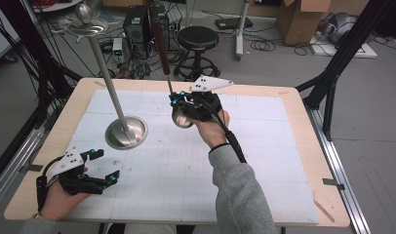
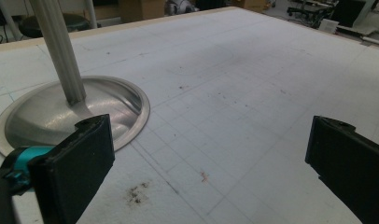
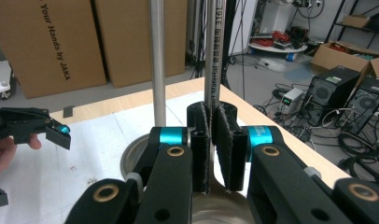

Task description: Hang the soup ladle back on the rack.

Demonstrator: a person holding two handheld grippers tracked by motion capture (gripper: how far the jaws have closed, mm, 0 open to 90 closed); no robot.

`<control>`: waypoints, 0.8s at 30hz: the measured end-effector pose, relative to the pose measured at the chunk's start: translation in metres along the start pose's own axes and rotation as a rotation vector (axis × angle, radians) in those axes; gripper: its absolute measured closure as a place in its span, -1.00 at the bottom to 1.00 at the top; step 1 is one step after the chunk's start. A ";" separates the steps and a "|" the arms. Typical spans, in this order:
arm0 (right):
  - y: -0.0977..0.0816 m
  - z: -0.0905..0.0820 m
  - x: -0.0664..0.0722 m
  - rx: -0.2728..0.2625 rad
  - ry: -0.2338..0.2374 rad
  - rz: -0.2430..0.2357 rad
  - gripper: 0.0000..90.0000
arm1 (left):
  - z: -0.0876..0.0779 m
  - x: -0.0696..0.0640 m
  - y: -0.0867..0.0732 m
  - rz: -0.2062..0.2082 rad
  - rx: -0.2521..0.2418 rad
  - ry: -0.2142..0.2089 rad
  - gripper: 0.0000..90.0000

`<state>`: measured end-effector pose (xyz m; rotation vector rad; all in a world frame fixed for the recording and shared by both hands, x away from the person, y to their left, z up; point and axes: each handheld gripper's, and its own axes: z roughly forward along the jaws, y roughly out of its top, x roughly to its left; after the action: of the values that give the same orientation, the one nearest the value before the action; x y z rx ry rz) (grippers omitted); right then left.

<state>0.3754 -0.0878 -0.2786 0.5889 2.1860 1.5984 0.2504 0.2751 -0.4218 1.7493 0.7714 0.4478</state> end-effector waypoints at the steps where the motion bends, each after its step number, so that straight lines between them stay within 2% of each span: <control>1: 0.001 0.002 0.001 0.004 0.003 0.001 0.88 | 0.000 0.000 0.000 -0.001 -0.001 -0.001 -0.96; 6: 0.004 0.012 0.004 0.020 -0.003 -0.012 0.89 | 0.001 0.000 0.000 -0.002 0.001 0.000 -0.96; 15: 0.001 0.032 0.009 0.040 0.006 -0.004 0.88 | 0.000 0.001 0.000 -0.005 -0.001 0.001 -0.96; 22: 0.005 0.040 0.015 0.045 0.008 -0.013 0.89 | 0.000 0.001 0.000 -0.007 -0.003 0.004 -0.96; 24: 0.006 0.043 0.016 0.044 0.021 -0.011 0.89 | 0.000 0.001 0.000 -0.012 -0.001 0.008 -0.96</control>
<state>0.3851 -0.0437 -0.2859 0.5745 2.2409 1.5614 0.2513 0.2755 -0.4223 1.7420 0.7869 0.4470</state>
